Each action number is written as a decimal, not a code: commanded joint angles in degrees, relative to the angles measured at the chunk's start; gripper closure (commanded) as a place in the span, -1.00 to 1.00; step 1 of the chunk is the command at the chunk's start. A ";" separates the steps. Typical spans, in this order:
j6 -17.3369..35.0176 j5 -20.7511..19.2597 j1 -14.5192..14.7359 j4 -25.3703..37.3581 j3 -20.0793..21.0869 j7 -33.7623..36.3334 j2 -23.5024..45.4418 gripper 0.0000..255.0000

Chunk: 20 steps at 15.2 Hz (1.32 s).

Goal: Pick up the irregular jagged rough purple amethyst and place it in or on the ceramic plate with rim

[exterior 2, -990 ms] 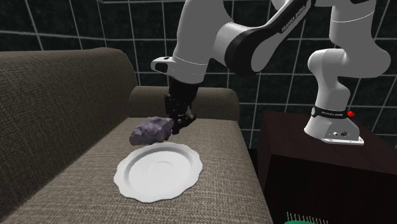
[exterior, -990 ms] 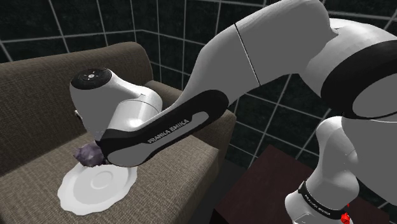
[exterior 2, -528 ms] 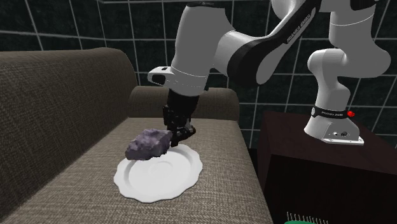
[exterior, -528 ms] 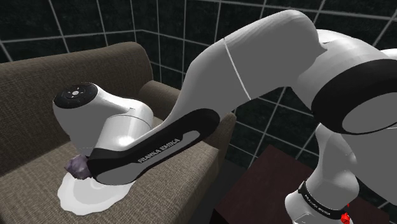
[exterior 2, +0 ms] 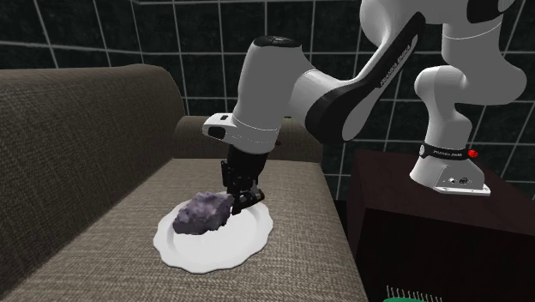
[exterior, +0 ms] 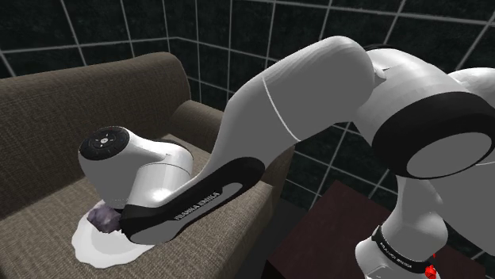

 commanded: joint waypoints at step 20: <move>-3.51 -0.75 1.71 -1.78 -0.48 0.61 -5.18 -1.00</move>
